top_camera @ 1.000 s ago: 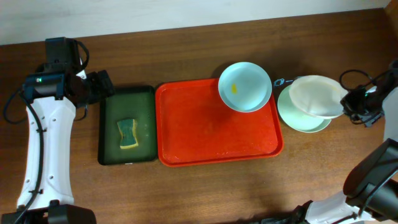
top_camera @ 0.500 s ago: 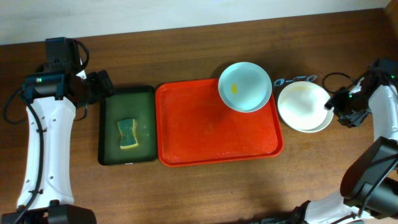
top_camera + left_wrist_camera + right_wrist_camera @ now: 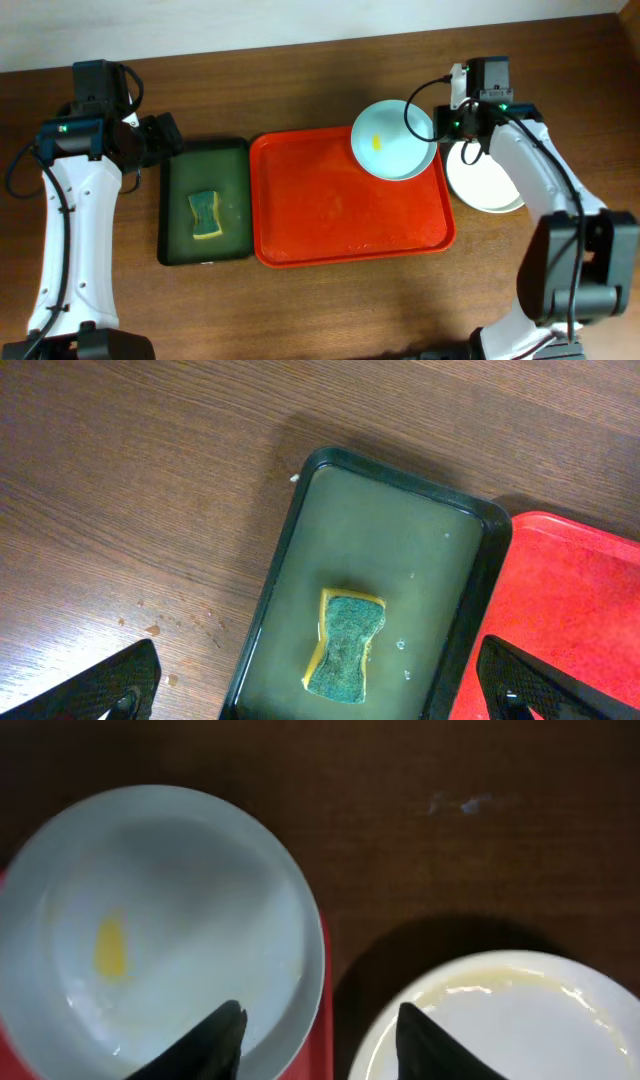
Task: Clean dirty plates on tray and stack at the side
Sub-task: 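Move the right gripper to the last plate and pull it to tray center, then lower the left gripper to the sponge on the green tray and grasp it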
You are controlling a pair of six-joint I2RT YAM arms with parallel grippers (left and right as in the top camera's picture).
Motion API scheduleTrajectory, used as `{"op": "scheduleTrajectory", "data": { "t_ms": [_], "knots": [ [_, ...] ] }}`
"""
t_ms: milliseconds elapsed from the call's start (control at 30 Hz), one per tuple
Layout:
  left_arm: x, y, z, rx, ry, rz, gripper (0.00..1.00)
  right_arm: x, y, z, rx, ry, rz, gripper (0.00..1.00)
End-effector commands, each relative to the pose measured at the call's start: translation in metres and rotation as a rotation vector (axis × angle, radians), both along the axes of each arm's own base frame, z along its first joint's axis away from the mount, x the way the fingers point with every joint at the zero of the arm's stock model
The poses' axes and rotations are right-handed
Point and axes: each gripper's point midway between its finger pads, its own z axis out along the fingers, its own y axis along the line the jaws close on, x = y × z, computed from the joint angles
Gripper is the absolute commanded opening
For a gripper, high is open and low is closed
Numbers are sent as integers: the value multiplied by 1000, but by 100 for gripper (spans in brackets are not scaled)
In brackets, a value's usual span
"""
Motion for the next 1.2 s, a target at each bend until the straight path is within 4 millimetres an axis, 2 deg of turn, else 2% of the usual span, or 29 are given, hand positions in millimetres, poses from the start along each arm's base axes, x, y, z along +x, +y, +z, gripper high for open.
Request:
{"op": "scheduleTrajectory", "data": {
  "t_ms": [0, 100, 133, 167, 233, 333, 400, 600, 700, 767, 800, 933, 1033, 1067, 1133, 1167],
  "knots": [
    [0, -1, -1, -10, 1, 5, 99, 4, 1, -33, -4, 51, 8, 48],
    [0, -1, -1, -10, 1, 5, 99, 6, 1, -61, -1, 93, 8, 48],
    [0, -1, -1, -10, 1, 5, 99, 6, 1, -71, 1, 111, 9, 42],
    [0, -1, -1, -10, 1, 5, 99, 6, 1, -76, 4, 119, 10, 33],
    [0, -1, -1, -10, 1, 5, 99, 6, 3, -76, 11, 120, 13, 16],
    [0, -1, -1, -10, 1, 5, 99, 5, 7, -76, 31, 121, 24, 13],
    [0, -1, -1, -10, 1, 5, 99, 5, 8, -76, 37, 124, 27, 4],
    [0, -1, -1, -10, 1, 5, 99, -1, 43, -67, 246, 132, 74, 4],
    [0, -1, -1, -10, 1, 5, 99, -22, 58, -57, 348, 216, -5, 4],
    [0, -1, -1, -10, 1, 6, 99, -38, 73, -58, 380, 288, -21, 4],
    [0, -1, -1, -10, 1, 5, 99, -51, 88, -61, 380, 341, 6, 4],
    [0, -1, -1, -10, 2, 5, 99, -83, 127, -66, 362, 473, 11, 4],
    [0, -1, -1, -10, 1, 5, 99, -98, 140, -70, 318, 522, 5, 4],
    [0, -1, -1, -10, 1, 5, 99, -98, 144, -70, 314, 520, 15, 11],
    [0, -1, -1, -10, 1, 5, 99, -89, 140, -71, 271, 473, 28, 39],
    [0, -1, -1, -10, 1, 5, 99, -85, 140, -70, 266, 457, 55, 43]
  ]
}}
